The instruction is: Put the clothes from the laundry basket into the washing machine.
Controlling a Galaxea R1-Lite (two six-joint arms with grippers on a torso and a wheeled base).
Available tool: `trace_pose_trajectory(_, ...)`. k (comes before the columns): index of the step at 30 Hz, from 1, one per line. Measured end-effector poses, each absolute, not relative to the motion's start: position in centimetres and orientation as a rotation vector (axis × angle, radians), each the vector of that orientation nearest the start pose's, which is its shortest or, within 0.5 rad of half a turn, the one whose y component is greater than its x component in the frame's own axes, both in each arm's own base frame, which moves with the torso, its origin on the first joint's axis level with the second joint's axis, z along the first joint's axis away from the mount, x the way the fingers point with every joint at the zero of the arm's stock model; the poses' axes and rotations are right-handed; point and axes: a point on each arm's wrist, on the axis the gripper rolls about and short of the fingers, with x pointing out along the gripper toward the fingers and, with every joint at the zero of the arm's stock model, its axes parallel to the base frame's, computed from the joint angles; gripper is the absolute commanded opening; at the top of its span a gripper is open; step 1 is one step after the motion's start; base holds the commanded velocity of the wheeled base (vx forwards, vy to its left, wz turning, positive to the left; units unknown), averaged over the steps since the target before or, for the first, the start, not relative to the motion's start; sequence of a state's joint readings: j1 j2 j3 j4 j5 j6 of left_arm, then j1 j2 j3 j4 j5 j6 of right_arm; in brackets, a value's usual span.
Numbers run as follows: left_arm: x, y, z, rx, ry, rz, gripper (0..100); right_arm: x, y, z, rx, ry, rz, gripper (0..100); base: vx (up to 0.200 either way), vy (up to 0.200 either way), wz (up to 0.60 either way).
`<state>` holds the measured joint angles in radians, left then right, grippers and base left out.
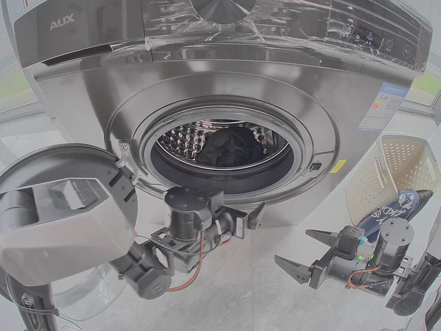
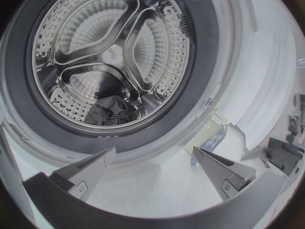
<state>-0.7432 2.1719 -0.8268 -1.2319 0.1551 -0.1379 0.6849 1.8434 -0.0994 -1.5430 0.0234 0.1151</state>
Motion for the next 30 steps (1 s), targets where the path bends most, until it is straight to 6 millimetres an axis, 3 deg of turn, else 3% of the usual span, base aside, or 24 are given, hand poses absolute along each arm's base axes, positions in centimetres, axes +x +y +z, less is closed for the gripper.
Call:
trace_pose_trajectory(6, 23.8, -22.0, 10.9, -0.058, 0.121, -0.599, 100, 16.5, 13.1, 9.3, 0.053, 0.202, 0.677, 100, 0.0, 0.0, 0.0)
trace_pose_trajectory(12, 18.9, -17.3, 12.5, -0.037, 0.11, -0.59, 100, 15.0, 11.1, 11.3, 0.066, 0.139, 0.614, 100, -0.2, 0.0, 0.0)
trace_pose_trajectory(15, 17.1, -15.3, 13.2, -0.042, 0.085, -0.581, 100, 14.1, 9.9, 11.8, 0.058, 0.159, 0.574, 100, 0.0, 0.0, 0.0)
trace_pose_trajectory(18, 15.7, -13.7, 13.8, -0.051, 0.061, -0.572, 100, 13.1, 8.8, 12.2, 0.05, 0.179, 0.535, 100, 0.0, 0.0, 0.0)
trace_pose_trajectory(24, 13.0, -10.8, 14.6, -0.056, 0.017, -0.551, 100, 10.4, 6.1, 13.0, 0.043, 0.191, 0.446, 100, -0.2, 0.0, 0.0)
trace_pose_trajectory(30, 10.4, -7.9, 14.6, -0.032, 0.038, -0.51, 100, 7.2, 3.2, 13.0, 0.026, 0.173, 0.342, 100, 0.0, 0.0, 0.0)
